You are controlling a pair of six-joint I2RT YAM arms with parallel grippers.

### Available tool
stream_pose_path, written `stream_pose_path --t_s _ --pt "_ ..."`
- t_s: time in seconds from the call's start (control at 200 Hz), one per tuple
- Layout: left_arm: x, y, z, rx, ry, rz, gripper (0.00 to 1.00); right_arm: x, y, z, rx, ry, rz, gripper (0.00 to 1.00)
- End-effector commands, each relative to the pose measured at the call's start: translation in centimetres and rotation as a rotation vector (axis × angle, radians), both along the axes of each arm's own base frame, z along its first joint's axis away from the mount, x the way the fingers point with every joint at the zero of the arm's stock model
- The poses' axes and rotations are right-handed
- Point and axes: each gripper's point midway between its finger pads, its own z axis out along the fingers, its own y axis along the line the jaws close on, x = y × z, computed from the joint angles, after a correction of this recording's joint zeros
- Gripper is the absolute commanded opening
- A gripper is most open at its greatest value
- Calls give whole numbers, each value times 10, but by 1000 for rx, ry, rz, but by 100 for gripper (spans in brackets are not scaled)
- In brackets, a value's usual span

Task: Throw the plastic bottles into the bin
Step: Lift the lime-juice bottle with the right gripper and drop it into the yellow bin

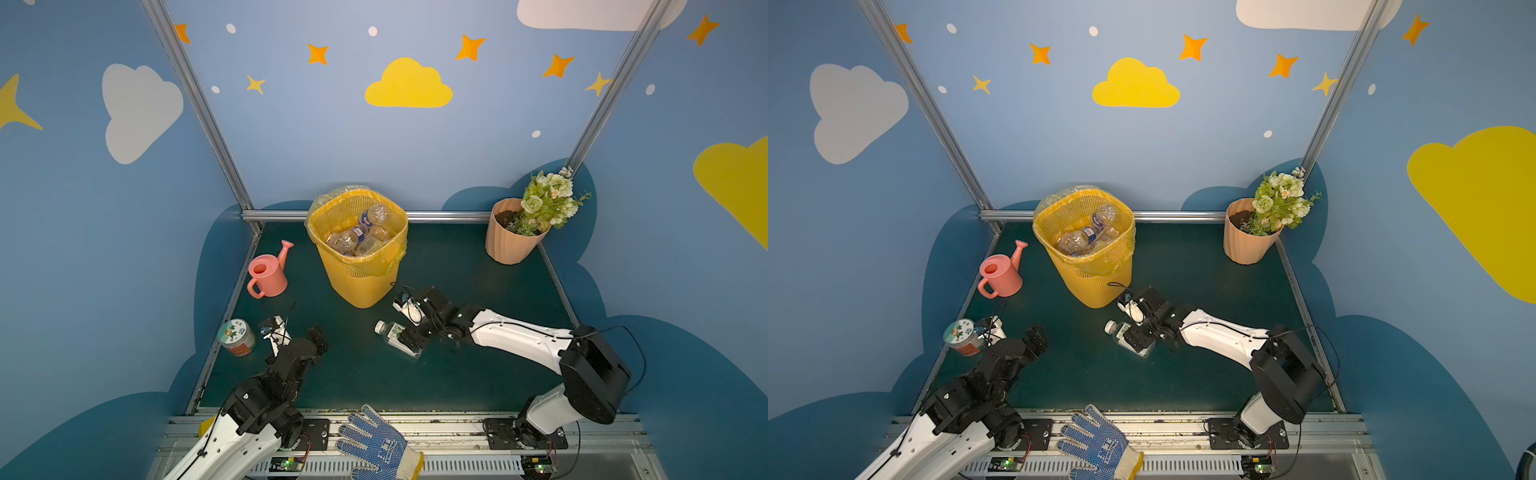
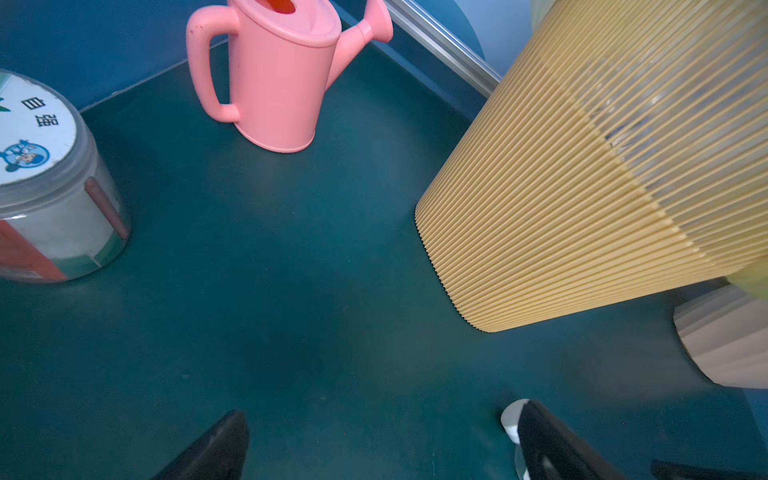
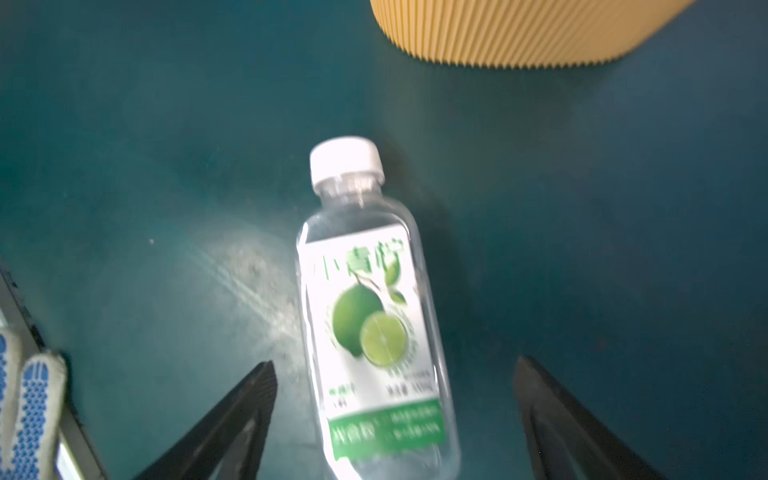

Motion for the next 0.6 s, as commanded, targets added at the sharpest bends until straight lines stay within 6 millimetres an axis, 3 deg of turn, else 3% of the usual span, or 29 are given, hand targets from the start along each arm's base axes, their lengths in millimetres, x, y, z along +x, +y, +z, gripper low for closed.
stream_pose_path --t_s 0.0,0.395,0.596 --pt "-2 3 -4 7 12 10 100 -14 -2 -16 -76 84 63 87" --pt "-2 4 -6 8 12 15 100 -15 5 -53 -181 131 87 86" --pt "-3 5 -6 8 12 19 100 -11 5 -62 -216 124 88 75"
